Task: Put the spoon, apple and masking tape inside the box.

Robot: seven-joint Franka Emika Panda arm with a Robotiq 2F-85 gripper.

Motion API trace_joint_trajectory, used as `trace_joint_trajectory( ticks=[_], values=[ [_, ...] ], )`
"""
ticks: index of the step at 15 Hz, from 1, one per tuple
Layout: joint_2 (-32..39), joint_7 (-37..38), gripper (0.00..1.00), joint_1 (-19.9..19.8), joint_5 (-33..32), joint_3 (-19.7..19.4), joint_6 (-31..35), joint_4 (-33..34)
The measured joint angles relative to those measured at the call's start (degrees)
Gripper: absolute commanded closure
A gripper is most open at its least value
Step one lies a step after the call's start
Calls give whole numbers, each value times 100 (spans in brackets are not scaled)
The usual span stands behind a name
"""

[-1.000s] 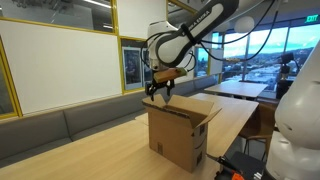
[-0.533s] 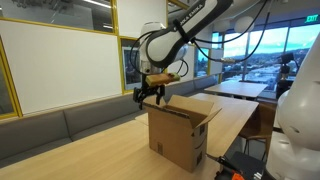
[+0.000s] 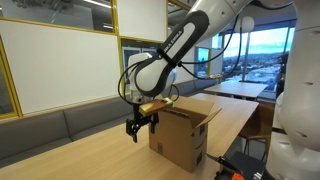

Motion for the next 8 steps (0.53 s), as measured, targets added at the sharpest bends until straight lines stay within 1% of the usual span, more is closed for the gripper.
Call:
trace_joint_trajectory(
  ticks=[5,6,8],
  values=[
    [1108,-12,0,168,-119,-41,273,115],
    [1311,-5,0,212,-240,-90,298,161],
    [1700,119,0,372,-735,-298,309,282]
  ],
)
